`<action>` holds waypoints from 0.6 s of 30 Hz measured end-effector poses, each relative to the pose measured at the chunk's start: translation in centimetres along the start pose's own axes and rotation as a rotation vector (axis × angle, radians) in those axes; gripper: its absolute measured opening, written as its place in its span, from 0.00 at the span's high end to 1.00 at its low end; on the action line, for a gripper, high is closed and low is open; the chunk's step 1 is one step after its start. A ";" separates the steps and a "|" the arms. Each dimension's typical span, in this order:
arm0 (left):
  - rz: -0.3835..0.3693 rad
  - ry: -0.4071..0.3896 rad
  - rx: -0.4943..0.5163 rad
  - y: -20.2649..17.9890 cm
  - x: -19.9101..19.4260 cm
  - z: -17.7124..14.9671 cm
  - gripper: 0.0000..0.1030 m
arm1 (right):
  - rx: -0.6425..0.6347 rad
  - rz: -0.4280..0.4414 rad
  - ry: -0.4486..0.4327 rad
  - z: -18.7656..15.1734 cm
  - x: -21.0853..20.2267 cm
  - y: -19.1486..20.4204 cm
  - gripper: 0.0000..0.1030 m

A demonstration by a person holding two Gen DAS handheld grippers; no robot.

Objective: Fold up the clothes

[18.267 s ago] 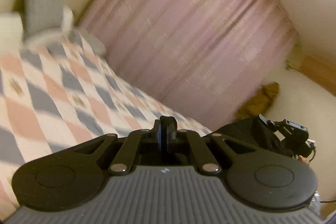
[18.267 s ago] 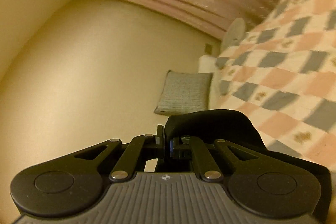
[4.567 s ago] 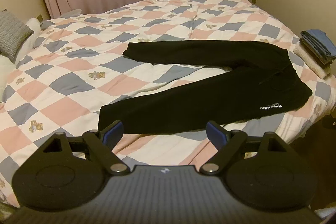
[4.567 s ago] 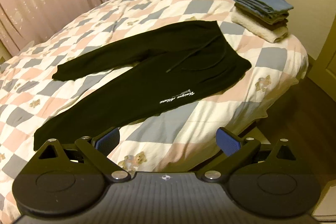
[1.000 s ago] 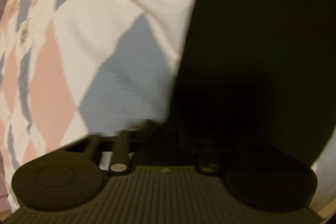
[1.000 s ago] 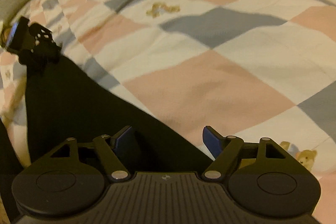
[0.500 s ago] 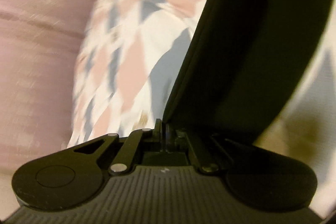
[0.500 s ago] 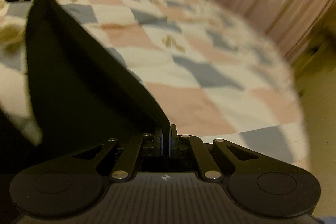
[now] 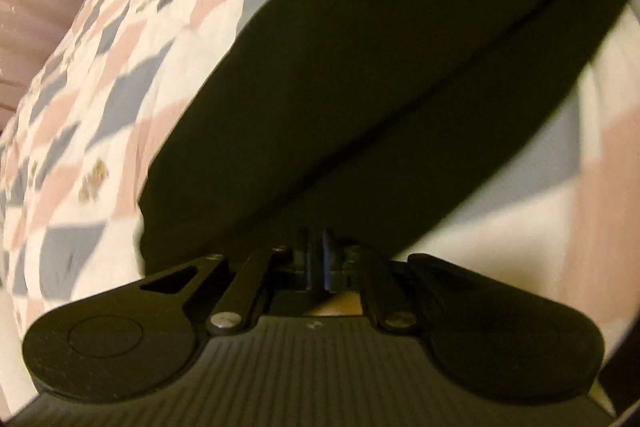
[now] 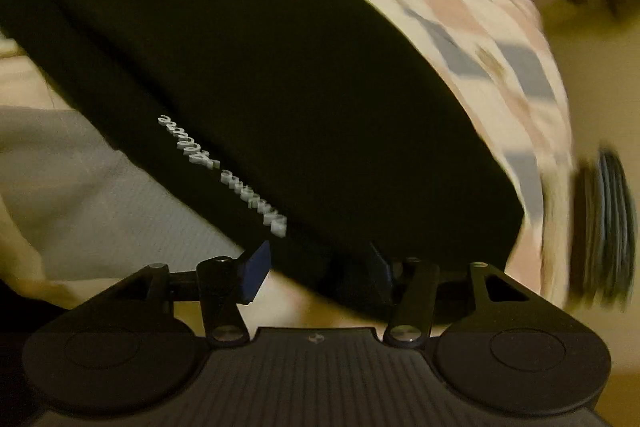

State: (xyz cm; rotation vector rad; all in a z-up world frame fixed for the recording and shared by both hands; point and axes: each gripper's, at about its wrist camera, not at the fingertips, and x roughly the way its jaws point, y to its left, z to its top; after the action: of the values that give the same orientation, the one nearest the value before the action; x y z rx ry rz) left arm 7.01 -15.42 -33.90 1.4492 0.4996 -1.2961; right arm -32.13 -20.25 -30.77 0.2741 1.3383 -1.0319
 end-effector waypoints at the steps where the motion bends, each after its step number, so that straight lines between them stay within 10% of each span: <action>1: -0.006 0.006 -0.034 0.5 -0.4 -0.6 0.88 | 0.156 0.049 0.003 -0.5 -0.4 -1.7 0.47; 7: -0.154 0.002 -0.511 6.7 -1.8 -0.8 0.87 | 1.279 0.357 -0.120 -8.1 0.3 -13.9 0.51; 9: -0.182 -0.053 -0.539 6.6 -2.5 0.8 0.86 | 1.476 0.386 -0.163 -10.0 1.4 -16.7 0.54; 18: -0.052 -0.365 0.374 -9.7 -5.9 6.1 0.65 | 1.634 0.365 -0.137 -11.0 6.3 -21.9 0.52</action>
State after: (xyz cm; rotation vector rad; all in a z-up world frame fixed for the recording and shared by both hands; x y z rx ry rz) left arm -5.67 -15.66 -31.77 1.4557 0.0516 -1.7171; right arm -56.33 -27.63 -31.11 1.5351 0.0118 -1.5575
